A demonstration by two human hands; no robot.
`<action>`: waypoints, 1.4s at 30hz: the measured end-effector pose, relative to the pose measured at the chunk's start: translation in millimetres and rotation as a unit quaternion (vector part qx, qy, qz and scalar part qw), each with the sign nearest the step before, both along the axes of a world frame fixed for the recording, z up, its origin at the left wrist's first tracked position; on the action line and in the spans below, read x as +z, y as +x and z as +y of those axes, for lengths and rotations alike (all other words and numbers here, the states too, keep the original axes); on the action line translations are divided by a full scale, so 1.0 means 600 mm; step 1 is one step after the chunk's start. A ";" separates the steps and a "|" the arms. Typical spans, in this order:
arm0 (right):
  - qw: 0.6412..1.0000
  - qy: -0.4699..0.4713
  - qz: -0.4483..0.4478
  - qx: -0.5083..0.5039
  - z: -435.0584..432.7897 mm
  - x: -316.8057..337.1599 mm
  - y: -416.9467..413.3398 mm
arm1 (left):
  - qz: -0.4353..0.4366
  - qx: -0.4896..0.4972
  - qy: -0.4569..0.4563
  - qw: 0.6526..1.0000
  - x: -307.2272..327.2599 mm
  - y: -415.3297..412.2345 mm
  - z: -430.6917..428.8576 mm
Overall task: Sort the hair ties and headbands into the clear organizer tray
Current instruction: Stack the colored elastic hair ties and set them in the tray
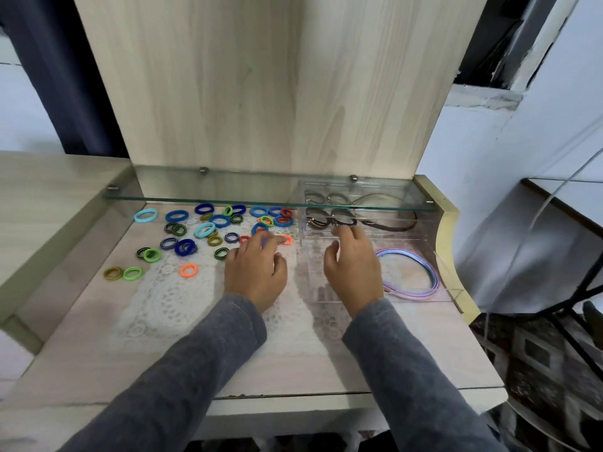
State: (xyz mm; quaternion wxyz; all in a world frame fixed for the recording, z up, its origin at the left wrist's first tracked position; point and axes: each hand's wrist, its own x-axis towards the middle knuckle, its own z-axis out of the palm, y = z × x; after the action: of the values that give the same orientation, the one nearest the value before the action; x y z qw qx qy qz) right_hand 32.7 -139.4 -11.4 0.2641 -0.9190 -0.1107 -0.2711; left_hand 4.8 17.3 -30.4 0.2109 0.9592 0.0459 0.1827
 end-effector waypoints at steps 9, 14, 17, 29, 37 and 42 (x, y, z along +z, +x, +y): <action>0.989 -0.014 0.023 0.144 0.154 -0.025 -0.033 | 0.044 0.177 0.150 0.972 -0.029 -0.059 0.113; 0.975 -0.143 0.142 0.096 0.174 -0.060 -0.035 | 0.060 0.203 0.165 0.963 -0.035 -0.075 0.160; 0.979 -0.130 0.129 0.087 0.177 -0.068 -0.032 | 0.060 0.221 0.164 0.960 -0.039 -0.078 0.185; 0.992 -0.078 0.077 0.067 0.180 -0.082 -0.014 | -0.027 0.169 0.122 0.978 -0.062 -0.084 0.199; 0.996 -0.053 0.034 0.067 0.179 -0.091 -0.008 | -0.093 0.042 0.111 0.989 -0.071 -0.082 0.201; 0.995 -0.065 0.024 0.068 0.177 -0.094 -0.005 | -0.091 -0.012 0.096 0.991 -0.070 -0.078 0.203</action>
State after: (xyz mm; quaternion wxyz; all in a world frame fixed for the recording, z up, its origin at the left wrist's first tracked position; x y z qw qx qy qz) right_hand 29.6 -33.0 -67.6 0.2245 -0.9307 -0.1841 -0.2225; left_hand -41.8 139.3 -72.2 0.1229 0.9548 -0.0025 0.2708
